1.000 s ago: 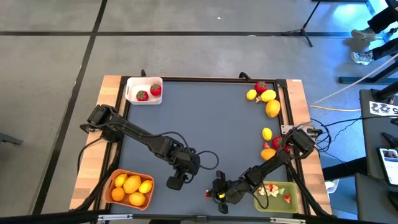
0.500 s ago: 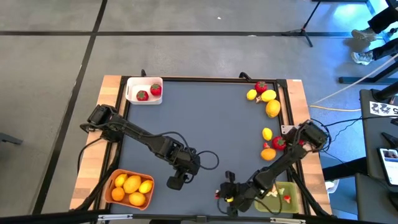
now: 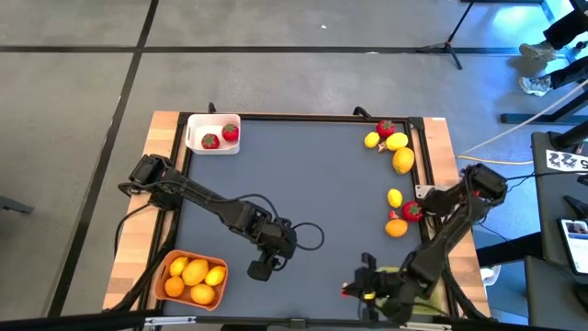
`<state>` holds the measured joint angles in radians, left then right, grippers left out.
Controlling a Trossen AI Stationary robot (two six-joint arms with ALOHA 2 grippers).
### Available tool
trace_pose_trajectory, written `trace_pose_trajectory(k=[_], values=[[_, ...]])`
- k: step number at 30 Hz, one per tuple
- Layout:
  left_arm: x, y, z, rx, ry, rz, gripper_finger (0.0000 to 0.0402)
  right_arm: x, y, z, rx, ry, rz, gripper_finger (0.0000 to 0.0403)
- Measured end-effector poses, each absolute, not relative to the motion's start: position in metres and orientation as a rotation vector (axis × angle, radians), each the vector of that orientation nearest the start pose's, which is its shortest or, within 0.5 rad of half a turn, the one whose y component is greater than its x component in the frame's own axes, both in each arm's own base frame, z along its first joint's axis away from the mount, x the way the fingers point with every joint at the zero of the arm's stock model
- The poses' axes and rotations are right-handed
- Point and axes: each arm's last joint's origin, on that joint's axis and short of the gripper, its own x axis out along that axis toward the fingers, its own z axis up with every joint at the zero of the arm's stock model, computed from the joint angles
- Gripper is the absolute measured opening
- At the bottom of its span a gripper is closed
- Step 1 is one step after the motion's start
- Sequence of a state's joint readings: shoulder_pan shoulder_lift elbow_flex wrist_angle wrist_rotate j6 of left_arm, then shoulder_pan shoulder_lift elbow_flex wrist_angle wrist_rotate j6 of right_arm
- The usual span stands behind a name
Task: Sort produce into baskets
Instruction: Put the red mushroom into the yellow bin
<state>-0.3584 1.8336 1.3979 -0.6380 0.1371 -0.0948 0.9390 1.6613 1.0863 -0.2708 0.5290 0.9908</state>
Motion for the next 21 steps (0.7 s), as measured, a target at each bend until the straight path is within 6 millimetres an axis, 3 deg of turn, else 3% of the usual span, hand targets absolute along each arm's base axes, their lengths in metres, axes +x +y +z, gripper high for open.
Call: trace_pose_trajectory(k=[8,21], values=[[0.356,-0.138,0.225,0.042,1.095,-0.394,0.0155,0.185,0.274,0.228,0.472,0.742,0.022,0.0009],[0.357,-0.138,0.225,0.042,1.092,-0.395,0.0155,0.127,0.276,0.213,0.608,0.907,-0.217,0.001]])
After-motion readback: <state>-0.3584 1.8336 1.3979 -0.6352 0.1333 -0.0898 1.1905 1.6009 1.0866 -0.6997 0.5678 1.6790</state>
